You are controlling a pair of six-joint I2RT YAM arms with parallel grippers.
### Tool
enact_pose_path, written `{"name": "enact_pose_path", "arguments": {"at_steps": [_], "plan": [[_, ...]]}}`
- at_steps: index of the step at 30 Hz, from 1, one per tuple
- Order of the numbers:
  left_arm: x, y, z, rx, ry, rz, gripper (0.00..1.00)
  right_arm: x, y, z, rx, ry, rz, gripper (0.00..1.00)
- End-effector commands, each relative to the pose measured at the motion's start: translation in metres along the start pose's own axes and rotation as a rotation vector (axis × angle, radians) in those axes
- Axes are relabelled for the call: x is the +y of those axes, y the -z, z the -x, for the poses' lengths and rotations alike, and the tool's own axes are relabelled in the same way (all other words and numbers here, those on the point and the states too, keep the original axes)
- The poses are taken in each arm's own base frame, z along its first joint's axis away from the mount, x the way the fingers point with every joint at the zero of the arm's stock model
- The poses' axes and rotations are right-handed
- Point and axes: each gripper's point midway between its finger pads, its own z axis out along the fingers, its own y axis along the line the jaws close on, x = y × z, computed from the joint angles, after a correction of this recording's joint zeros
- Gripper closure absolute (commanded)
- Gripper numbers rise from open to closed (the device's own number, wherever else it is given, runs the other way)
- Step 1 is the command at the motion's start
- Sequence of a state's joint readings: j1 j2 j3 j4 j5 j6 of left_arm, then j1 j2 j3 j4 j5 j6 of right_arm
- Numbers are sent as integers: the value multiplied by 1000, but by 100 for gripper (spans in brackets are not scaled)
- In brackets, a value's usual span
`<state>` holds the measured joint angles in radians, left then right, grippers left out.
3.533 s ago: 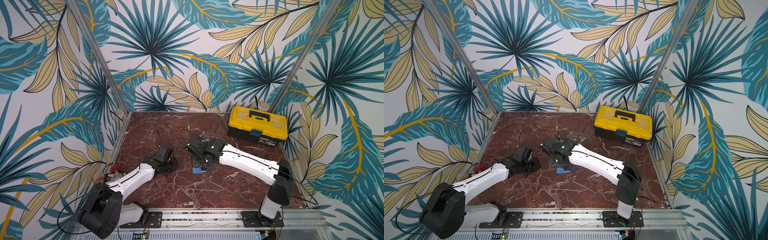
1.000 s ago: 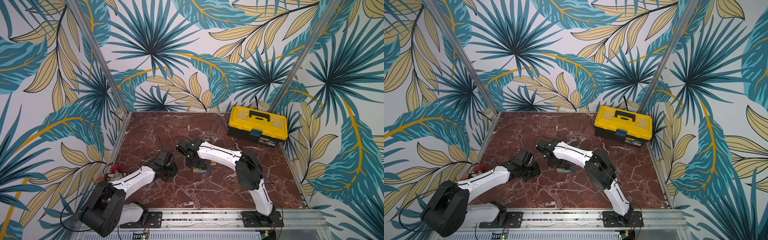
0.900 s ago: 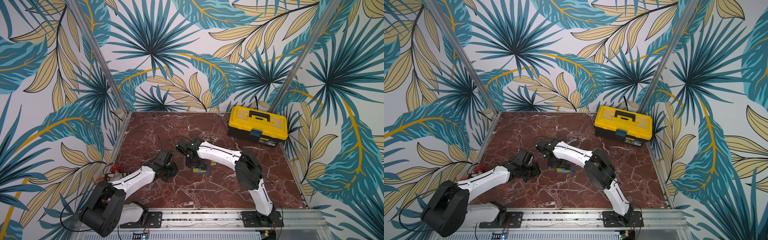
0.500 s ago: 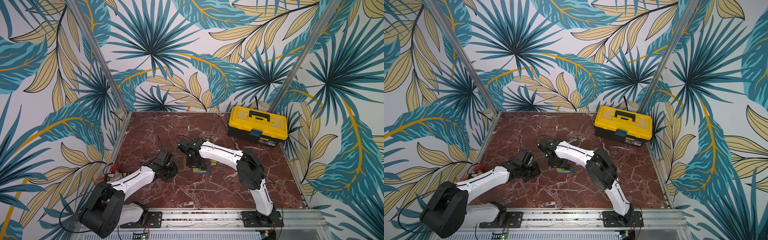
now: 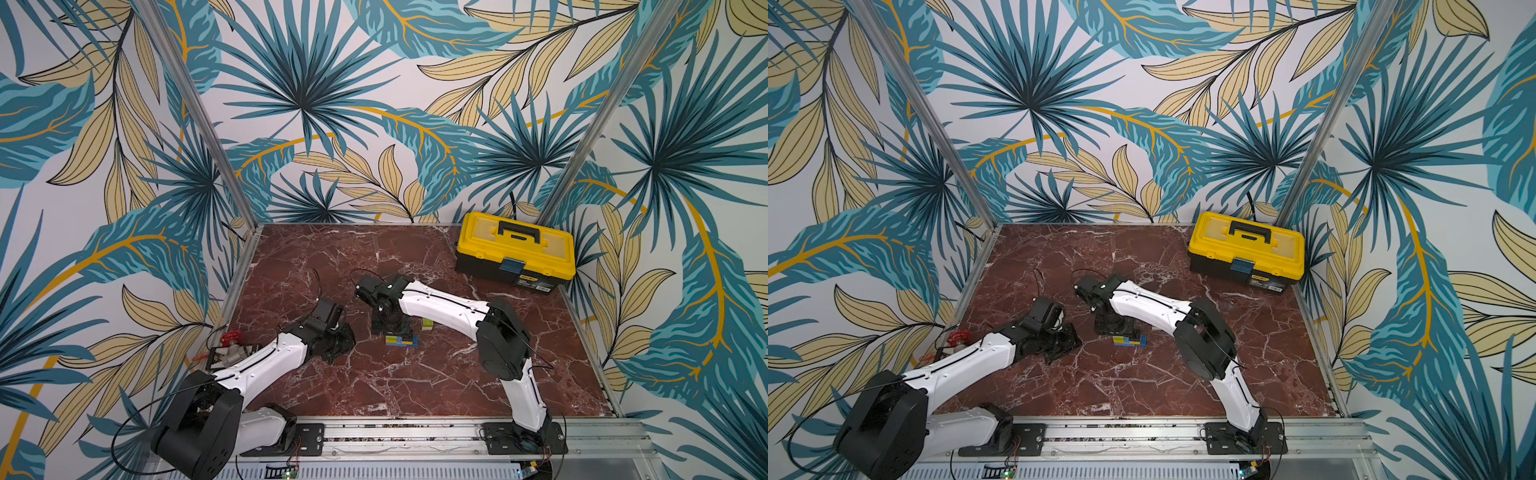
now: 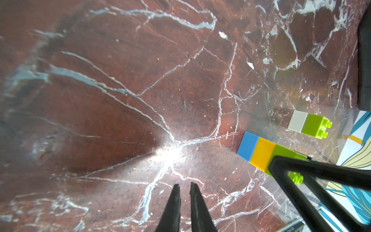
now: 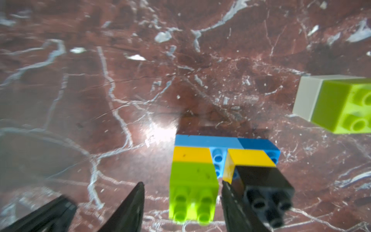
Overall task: Assemble the number 4 with lego
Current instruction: Adjust the lego brick at the center of the board.
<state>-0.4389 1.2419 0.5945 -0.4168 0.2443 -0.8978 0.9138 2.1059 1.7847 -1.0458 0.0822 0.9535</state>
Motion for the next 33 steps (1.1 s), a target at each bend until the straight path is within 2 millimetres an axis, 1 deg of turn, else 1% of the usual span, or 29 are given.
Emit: {"name": "enact_pose_path", "arguments": {"at_steps": [1, 3, 5, 7, 10, 11, 13, 15, 19, 22, 26, 30, 33], "plan": [[-13, 0, -2, 15, -8, -51, 86, 4, 40, 0, -47, 33, 84, 37], [-20, -4, -10, 36, -13, -79, 86, 3, 47, 4, -79, 68, 109, 35], [-32, -9, -20, 57, -27, -115, 86, -7, 48, 10, -86, 78, 95, 36], [-49, -15, -28, 76, -42, -170, 89, -16, 41, 15, -62, 85, 92, 45], [-65, -24, -37, 104, -51, -209, 91, -23, 27, 22, -8, 96, 107, 55], [-67, -27, -38, 109, -52, -205, 91, -24, 23, 23, 1, 109, 99, 57], [-71, -36, -40, 119, -62, -192, 93, -36, 12, 34, 15, 101, 74, 62], [-74, -44, -40, 129, -59, -195, 93, -44, 3, 39, 24, 96, 48, 65], [-78, -58, -39, 157, -51, -185, 95, -53, -4, 46, 2, 93, 39, 68], [-79, -62, -35, 147, -58, -172, 95, -51, -5, 46, 12, 100, 67, 68], [-86, -65, -30, 150, -75, -165, 95, -58, -9, 41, 26, 105, 42, 71], [-87, -69, -24, 134, -76, -142, 95, -66, -12, 36, 26, 92, 22, 76], [-89, -71, -21, 135, -83, -128, 95, -67, -12, 32, 32, 83, 33, 78]]}}
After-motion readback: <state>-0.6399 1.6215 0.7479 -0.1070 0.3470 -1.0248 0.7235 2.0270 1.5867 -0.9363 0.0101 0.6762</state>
